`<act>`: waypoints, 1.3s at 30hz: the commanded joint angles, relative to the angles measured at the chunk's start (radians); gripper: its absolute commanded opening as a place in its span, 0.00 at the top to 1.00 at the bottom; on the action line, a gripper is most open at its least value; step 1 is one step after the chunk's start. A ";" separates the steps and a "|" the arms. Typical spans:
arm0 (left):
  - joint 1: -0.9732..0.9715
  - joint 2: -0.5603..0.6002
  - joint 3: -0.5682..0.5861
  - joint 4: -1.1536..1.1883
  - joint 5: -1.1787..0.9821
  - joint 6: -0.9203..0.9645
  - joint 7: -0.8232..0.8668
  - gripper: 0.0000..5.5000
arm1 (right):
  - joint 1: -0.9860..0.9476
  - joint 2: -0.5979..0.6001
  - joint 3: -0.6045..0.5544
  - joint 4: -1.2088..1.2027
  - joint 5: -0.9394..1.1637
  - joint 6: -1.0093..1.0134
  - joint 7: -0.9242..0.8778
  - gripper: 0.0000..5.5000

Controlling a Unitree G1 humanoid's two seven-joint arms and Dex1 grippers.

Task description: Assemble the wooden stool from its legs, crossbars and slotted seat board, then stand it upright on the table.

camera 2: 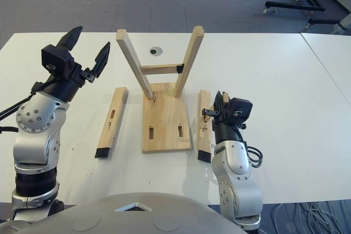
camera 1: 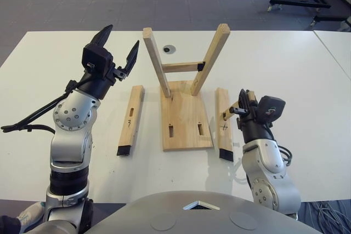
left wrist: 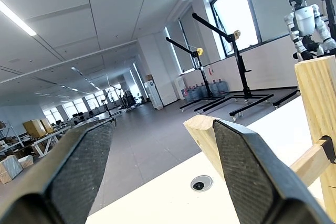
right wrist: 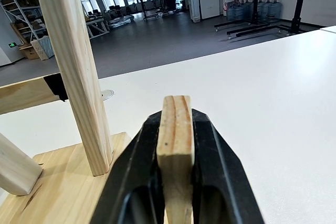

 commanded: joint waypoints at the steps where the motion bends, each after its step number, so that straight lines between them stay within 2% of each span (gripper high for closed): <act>1: -0.010 0.009 -0.005 0.004 -0.008 0.011 -0.008 0.39 | 0.010 0.001 0.007 0.041 -0.029 0.015 0.006 0.93; 10: -0.023 0.001 -0.016 0.023 -0.002 -0.003 -0.010 0.39 | -0.014 -0.007 -0.031 0.182 -0.039 -0.027 0.056 0.93; 24: 0.071 -0.087 -0.063 -0.025 0.065 -0.032 0.105 0.39 | -0.116 -0.160 -0.093 0.270 -0.004 0.212 0.197 0.93; 39: 0.149 -0.121 -0.091 -0.074 0.100 -0.031 0.157 0.39 | -0.026 -0.287 -0.137 0.211 0.071 0.362 0.315 0.93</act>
